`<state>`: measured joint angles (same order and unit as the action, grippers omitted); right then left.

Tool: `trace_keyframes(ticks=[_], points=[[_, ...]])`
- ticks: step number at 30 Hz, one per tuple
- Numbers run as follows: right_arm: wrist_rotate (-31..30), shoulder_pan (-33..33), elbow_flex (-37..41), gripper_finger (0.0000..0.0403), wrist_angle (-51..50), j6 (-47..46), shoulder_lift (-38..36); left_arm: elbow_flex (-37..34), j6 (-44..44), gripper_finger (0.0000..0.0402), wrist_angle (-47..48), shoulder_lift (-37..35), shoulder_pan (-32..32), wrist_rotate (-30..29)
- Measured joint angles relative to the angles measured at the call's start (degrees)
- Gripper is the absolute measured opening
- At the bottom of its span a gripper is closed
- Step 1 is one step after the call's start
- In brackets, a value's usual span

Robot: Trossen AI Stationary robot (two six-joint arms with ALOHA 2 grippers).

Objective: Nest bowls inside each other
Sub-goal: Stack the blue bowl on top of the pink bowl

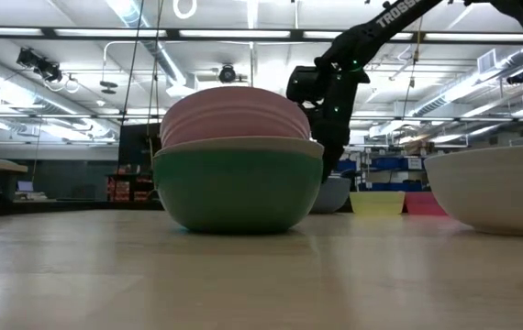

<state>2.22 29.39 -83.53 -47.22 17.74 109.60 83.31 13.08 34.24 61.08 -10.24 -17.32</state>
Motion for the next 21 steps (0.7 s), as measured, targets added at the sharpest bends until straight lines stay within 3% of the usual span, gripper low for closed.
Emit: trace_keyframes(ticks=[5,9,12,21], points=[[-2.01,0.23,0.0,0.0127,0.51,0.15,0.0,0.0,-0.46,0.0237,-0.03,0.0,0.0,0.0],[-1.64,1.54,0.0,0.0139,0.75,0.39,-0.02,0.0,-0.46,0.0237,-0.03,0.0,0.0,0.0],[-1.7,2.96,0.02,0.012,0.38,0.67,-0.03,0.0,-0.46,0.0237,-0.05,0.0,0.0,0.0],[-0.79,4.16,0.04,0.0011,0.11,2.4,-0.05,0.0,-0.45,0.0237,-0.07,0.0,0.0,0.0]])
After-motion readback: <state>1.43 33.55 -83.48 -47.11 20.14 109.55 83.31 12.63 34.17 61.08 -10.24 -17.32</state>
